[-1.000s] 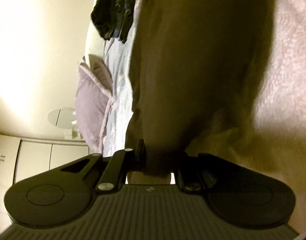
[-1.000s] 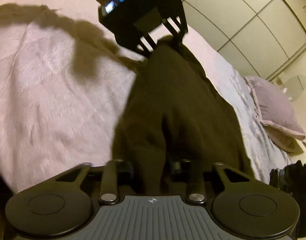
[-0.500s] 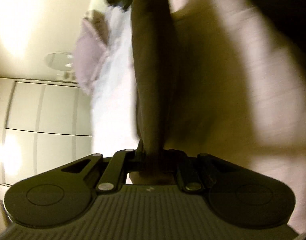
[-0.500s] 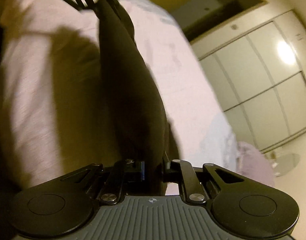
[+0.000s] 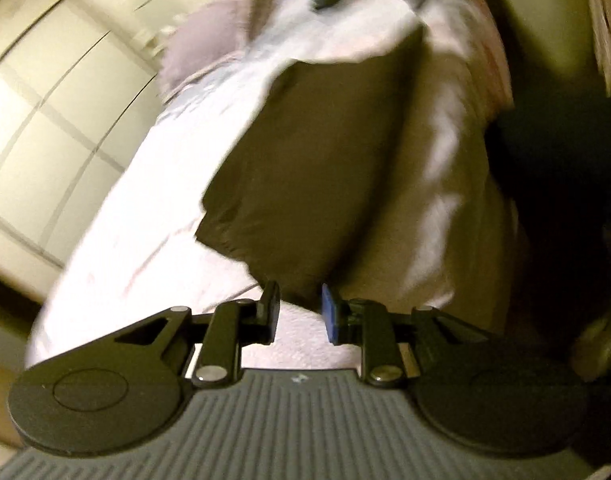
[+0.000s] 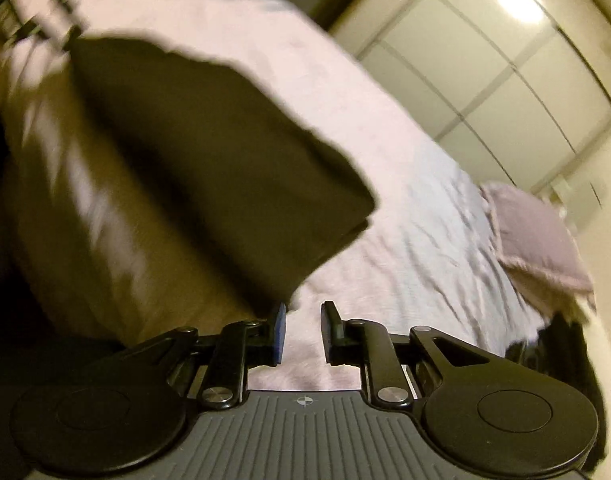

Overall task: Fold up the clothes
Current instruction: 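Grasp the sweater edge with both grippers beside the dark clothes stack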

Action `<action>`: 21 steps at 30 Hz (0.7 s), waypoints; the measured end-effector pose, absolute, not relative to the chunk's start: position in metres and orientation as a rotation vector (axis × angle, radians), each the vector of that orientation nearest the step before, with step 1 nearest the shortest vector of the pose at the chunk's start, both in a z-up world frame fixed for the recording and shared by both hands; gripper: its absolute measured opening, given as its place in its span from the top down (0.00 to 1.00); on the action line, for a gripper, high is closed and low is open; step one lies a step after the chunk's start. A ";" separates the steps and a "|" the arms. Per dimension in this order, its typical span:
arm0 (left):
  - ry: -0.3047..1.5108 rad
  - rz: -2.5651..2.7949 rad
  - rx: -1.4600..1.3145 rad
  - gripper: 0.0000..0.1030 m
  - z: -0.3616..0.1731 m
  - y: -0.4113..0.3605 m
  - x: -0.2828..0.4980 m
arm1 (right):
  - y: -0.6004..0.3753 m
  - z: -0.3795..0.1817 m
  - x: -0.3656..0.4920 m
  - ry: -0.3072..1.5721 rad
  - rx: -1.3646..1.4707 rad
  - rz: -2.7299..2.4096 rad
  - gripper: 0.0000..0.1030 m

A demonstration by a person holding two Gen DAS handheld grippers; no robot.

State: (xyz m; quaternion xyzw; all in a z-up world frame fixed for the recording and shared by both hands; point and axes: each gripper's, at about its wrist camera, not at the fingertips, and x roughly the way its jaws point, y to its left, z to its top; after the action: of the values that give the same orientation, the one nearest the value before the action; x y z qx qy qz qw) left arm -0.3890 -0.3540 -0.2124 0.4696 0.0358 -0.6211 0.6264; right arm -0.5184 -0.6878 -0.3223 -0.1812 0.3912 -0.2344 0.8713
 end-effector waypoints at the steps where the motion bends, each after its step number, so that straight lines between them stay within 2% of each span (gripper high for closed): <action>1: 0.134 -1.433 1.029 0.79 -0.205 -0.358 -0.381 | -0.695 -0.314 -0.517 0.782 -0.306 -0.496 0.81; 5: 0.242 -1.393 0.907 0.79 -0.183 -0.372 -0.351 | -0.724 -0.289 -0.503 0.650 -0.009 -0.482 0.50; 11: 0.514 -1.388 0.646 0.79 -0.173 -0.439 -0.295 | -0.768 -0.278 -0.461 0.634 0.080 -0.459 0.48; 14: 0.650 -1.406 0.539 0.72 -0.179 -0.479 -0.270 | -0.799 -0.286 -0.447 0.644 0.119 -0.473 0.47; 16: 0.722 -1.414 0.500 0.62 -0.189 -0.505 -0.256 | -0.821 -0.292 -0.436 0.648 0.148 -0.482 0.46; 21: 0.814 -1.442 0.511 0.62 -0.220 -0.542 -0.235 | -0.877 -0.310 -0.407 0.625 0.311 -0.453 0.46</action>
State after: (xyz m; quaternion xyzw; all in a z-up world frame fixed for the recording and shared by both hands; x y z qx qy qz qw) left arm -0.2352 -0.5422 -0.2204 0.2246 0.3578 -0.6342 0.6475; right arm -0.4069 -0.8766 -0.3098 0.1509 0.3036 -0.2199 0.9147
